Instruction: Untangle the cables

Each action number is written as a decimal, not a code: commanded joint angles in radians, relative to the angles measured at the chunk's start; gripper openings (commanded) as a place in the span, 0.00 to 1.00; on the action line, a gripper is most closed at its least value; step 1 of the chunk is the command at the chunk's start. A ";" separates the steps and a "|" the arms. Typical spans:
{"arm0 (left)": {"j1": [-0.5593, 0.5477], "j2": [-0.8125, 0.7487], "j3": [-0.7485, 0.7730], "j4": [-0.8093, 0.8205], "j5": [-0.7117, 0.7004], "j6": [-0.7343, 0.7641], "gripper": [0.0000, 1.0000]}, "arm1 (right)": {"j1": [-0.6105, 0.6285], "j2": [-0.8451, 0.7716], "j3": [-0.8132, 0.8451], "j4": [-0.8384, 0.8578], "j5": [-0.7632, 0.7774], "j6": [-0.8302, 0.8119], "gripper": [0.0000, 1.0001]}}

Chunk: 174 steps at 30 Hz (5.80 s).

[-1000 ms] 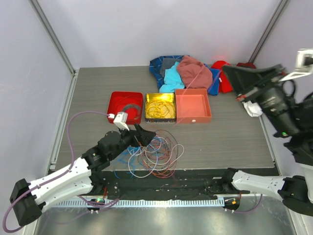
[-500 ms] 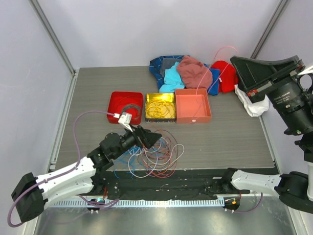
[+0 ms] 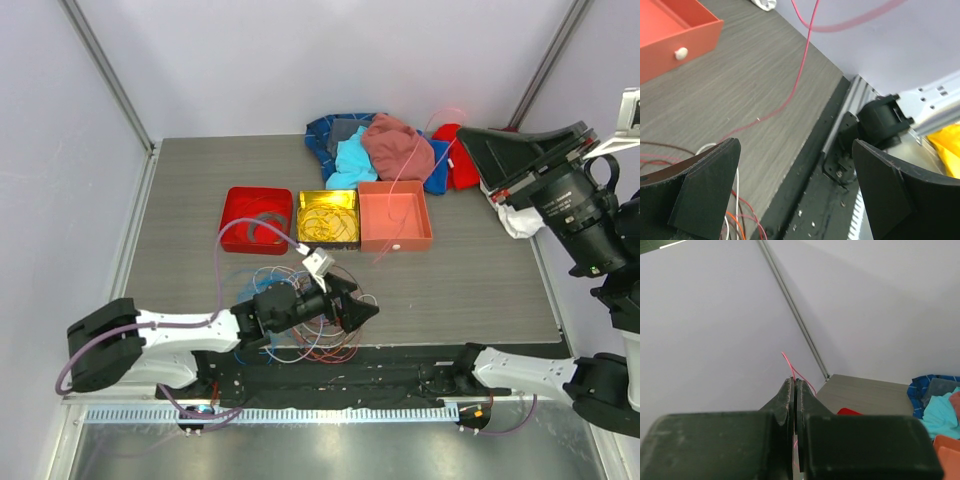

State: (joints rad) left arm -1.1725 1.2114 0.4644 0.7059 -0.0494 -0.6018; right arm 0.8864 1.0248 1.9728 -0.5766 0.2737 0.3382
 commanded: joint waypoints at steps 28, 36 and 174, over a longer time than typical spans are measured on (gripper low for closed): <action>0.066 0.009 0.322 -0.307 -0.406 0.157 0.00 | 0.000 -0.216 -0.285 0.038 0.051 0.041 0.01; 0.066 -0.176 0.825 -0.781 -0.418 0.321 0.00 | 0.000 -0.344 -0.544 0.102 0.108 0.082 0.01; 0.390 1.034 1.385 -0.888 0.137 -0.001 0.35 | -0.446 0.109 -1.060 0.434 0.191 0.140 0.68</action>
State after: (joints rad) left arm -0.7662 2.2349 1.7912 -0.0834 0.1791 -0.6827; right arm 0.4427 1.1984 0.9108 -0.1360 0.4541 0.4736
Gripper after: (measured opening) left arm 0.181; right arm 0.682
